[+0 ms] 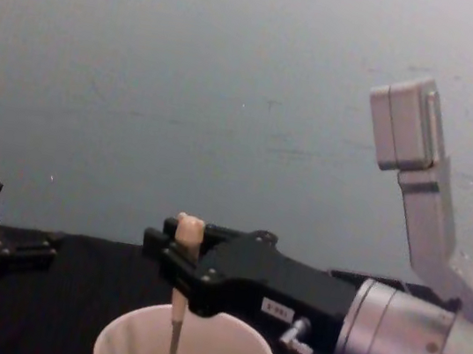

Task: Pick up the stirring spoon with one hand, stir inside the cup, then place it back in its original position.

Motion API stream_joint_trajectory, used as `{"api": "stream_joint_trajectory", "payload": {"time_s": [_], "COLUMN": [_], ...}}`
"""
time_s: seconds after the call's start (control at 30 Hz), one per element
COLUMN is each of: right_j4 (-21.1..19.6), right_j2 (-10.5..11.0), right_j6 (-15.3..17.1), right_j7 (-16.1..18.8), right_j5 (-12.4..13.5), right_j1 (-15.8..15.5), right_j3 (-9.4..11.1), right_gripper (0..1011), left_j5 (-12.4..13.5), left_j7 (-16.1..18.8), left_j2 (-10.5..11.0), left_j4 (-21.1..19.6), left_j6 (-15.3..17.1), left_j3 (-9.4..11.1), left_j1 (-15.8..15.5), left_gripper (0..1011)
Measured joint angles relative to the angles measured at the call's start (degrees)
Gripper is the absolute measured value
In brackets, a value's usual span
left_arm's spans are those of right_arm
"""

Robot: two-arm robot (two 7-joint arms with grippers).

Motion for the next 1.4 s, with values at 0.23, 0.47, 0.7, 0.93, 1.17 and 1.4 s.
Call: {"api": "stream_joint_trajectory", "payload": {"time_s": [0.23, 0.47, 0.7, 0.93, 1.17, 1.4], "right_j4": [1.54, 1.57, 0.9, -2.03, -5.69, -8.09], "right_j2": [-0.5, -0.26, 0.37, 2.28, 4.22, 4.9], "right_j6": [-0.22, 0.28, 0.66, 1.29, 2.39, 3.31], "right_j7": [-0.98, -1.09, -1.11, -0.85, 0.32, 1.5], "right_j5": [-0.42, -0.52, -0.59, 0.22, 1.58, 2.5], "right_j1": [0.71, 0.44, -0.26, -2.12, -4.54, -6.03], "right_j3": [1.3, 2.0, 2.72, 3.69, 3.79, 2.28], "right_gripper": [209, 209, 209, 209, 209, 209], "left_j5": [0.0, 0.0, 0.0, 0.0, 0.0, 0.0], "left_j7": [0.0, 0.0, 0.0, 0.0, 0.0, 0.0], "left_j2": [0.0, 0.0, 0.0, 0.0, 0.0, 0.0], "left_j4": [0.0, 0.0, 0.0, 0.0, 0.0, 0.0], "left_j6": [0.0, 0.0, 0.0, 0.0, 0.0, 0.0], "left_j3": [0.0, 0.0, 0.0, 0.0, 0.0, 0.0], "left_j1": [0.0, 0.0, 0.0, 0.0, 0.0, 0.0], "left_gripper": [1001, 1001, 1001, 1001, 1001, 1001]}}
